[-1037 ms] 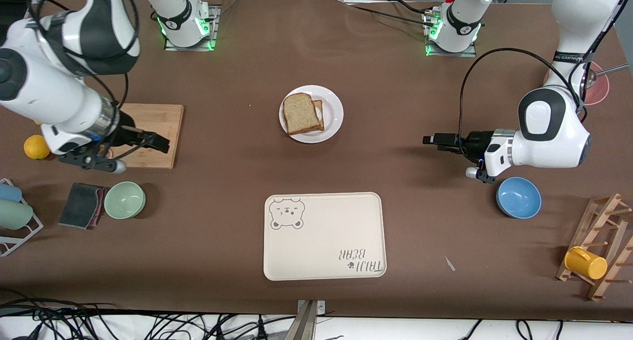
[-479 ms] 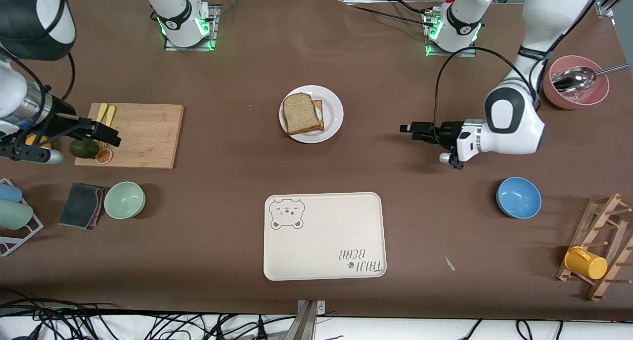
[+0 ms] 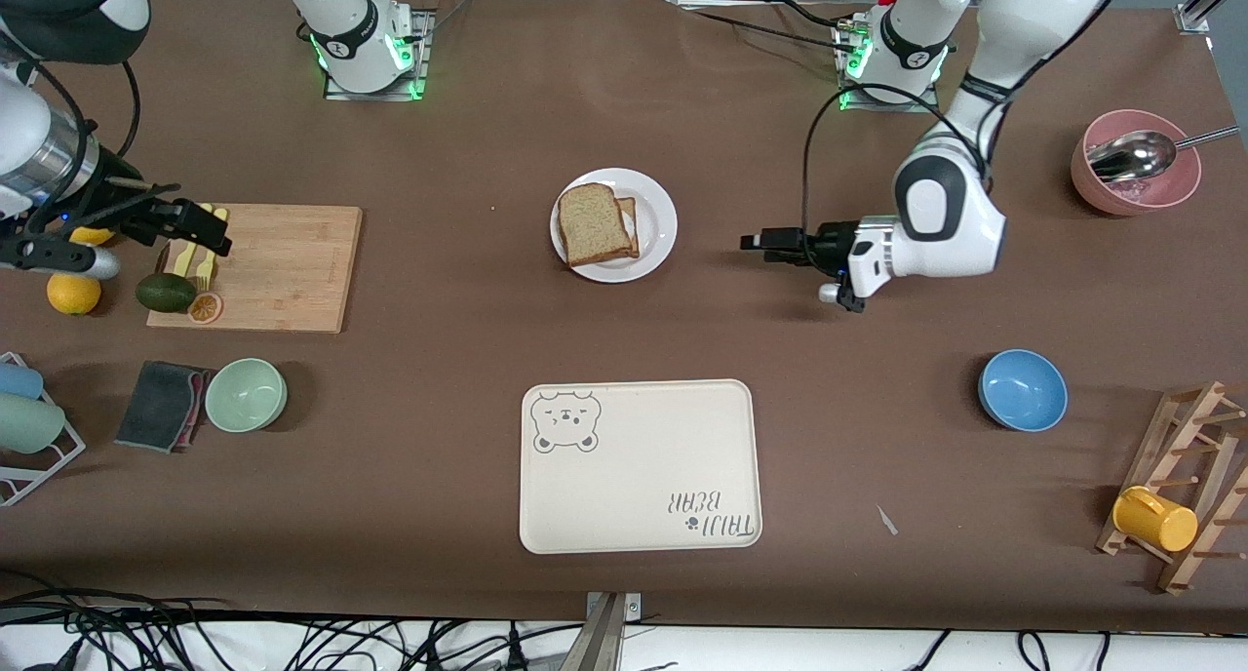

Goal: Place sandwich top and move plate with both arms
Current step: 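Grasp the white plate rim with the left gripper, then slide the plate with the left gripper onto the white bear tray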

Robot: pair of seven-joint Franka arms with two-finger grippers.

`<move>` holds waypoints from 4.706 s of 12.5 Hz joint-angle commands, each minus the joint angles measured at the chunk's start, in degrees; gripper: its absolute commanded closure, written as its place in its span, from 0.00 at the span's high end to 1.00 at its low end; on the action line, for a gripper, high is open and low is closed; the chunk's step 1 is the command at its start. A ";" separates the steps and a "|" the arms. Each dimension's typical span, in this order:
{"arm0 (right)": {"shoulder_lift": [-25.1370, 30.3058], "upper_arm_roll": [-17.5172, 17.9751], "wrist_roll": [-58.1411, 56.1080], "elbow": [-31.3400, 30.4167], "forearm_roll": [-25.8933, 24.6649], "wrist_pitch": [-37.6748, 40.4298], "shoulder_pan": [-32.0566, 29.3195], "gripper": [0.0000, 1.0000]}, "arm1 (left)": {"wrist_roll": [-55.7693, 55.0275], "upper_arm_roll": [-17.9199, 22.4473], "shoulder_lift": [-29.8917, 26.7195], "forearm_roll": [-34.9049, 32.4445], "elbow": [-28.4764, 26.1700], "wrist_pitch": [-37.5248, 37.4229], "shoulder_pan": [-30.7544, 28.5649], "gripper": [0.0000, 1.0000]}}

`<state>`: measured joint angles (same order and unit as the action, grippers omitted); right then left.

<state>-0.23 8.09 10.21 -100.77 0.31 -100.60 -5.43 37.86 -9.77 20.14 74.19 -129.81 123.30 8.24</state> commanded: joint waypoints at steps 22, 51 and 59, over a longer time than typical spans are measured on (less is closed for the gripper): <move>-2.32 0.97 -3.44 5.41 -0.49 10.51 0.07 1.00 | 30.78 -8.42 7.27 47.62 -5.89 11.70 12.32 0.76; -5.92 -1.06 1.75 13.13 -1.17 6.89 0.42 1.00 | 26.30 -4.12 10.78 51.67 13.78 21.90 10.75 0.00; -6.01 -0.97 1.04 14.28 -3.13 9.55 0.42 1.00 | 26.12 -4.03 20.63 51.06 31.44 30.60 8.73 0.00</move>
<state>-6.26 7.20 12.30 -87.57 -2.74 -92.28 -5.00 63.87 -13.39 38.17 124.63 -103.51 152.70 17.86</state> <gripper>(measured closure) 0.000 0.956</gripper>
